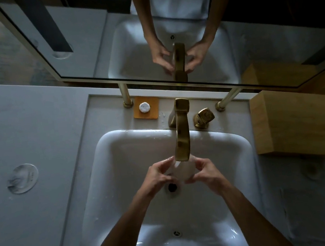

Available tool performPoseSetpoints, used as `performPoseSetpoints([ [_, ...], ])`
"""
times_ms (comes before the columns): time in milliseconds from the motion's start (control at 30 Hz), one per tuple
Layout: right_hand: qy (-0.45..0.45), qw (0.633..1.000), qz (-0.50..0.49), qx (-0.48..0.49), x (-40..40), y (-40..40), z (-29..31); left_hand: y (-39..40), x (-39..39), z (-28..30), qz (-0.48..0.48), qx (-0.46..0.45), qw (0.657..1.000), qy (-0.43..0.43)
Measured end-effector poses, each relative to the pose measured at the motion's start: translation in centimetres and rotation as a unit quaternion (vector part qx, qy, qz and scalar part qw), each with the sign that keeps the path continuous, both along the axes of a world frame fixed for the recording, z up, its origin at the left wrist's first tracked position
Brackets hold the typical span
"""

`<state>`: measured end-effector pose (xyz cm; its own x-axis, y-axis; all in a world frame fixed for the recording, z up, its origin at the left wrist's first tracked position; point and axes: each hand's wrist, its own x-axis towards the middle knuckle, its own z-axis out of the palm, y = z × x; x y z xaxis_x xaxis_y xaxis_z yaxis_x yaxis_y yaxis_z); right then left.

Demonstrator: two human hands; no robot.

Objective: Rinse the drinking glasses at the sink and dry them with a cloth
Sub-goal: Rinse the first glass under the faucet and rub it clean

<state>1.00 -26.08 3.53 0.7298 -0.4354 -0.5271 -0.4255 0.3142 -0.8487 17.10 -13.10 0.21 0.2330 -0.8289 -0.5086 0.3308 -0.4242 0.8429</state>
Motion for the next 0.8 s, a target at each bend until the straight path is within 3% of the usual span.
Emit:
performPoseSetpoints([
  [800,0.001,1.0,0.008,0.02,1.5,1.4,-0.4,1.9,1.7,-1.5,-0.016,-0.016,0.999,0.029],
])
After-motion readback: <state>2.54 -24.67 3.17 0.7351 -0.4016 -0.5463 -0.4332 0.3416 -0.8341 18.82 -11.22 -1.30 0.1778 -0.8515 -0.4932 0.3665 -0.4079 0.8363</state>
